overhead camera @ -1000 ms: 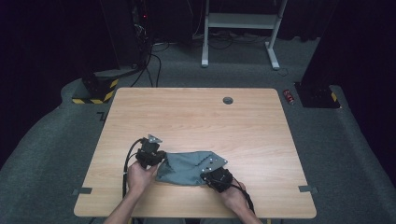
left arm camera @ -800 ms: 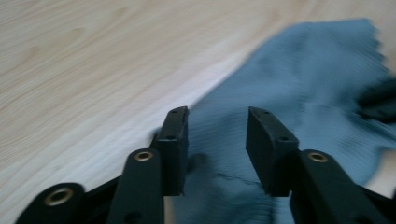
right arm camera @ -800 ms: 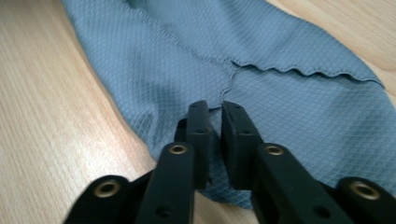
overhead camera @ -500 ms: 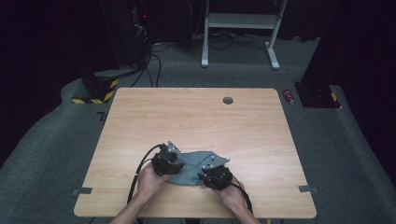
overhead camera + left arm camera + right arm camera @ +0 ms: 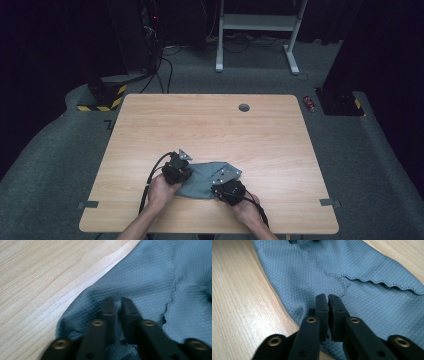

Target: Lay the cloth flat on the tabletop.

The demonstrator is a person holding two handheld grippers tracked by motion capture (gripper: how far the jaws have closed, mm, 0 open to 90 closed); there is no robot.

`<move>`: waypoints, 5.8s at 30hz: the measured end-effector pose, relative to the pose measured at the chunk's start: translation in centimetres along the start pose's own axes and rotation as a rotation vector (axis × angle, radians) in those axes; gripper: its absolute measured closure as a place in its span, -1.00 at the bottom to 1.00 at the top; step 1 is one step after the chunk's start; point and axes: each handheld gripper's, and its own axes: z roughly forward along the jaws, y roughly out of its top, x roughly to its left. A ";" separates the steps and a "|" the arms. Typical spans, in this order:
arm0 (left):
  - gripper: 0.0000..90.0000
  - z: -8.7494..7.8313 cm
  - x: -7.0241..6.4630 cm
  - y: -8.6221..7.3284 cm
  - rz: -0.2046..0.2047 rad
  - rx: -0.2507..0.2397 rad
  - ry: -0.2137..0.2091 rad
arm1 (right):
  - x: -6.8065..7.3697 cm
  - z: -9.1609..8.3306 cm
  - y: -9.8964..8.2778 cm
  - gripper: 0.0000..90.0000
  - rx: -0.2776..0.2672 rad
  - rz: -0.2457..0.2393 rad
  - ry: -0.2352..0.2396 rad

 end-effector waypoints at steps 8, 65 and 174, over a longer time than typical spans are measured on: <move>0.98 -1.1 1.5 1.3 -0.088 -0.077 -0.056 | 0.0 -0.1 0.0 0.99 0.002 -0.004 0.000; 0.28 -1.7 4.3 -2.4 -0.179 -0.120 0.003 | -4.6 -1.8 2.1 0.67 -0.005 0.107 -0.137; 0.32 -2.3 -1.9 -6.2 -0.047 -0.155 -0.139 | -8.2 0.0 0.3 0.47 0.082 0.234 -0.202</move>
